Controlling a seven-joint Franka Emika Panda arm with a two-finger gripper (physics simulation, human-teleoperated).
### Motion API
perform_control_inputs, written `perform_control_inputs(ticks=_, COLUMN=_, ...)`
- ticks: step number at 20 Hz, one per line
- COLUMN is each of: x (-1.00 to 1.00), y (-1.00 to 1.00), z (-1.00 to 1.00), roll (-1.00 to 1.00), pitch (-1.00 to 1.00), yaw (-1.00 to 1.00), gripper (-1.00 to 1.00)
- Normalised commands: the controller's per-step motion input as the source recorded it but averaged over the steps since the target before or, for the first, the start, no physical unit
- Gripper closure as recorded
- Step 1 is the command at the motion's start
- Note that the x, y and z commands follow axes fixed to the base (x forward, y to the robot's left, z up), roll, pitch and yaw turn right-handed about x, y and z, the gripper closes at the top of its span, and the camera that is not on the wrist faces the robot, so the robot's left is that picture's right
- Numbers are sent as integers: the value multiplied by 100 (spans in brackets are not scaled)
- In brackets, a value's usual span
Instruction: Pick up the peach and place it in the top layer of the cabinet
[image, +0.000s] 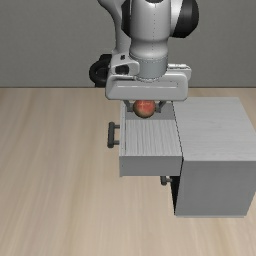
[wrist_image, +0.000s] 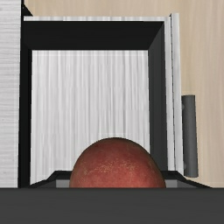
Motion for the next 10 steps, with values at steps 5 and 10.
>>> perform_control_inputs(ticks=5, x=0, y=0, z=0, roll=0, pitch=0, yaw=0, gripper=-100)
perform_control_inputs(ticks=10, x=0, y=0, z=0, roll=0, pitch=0, yaw=0, gripper=-100)
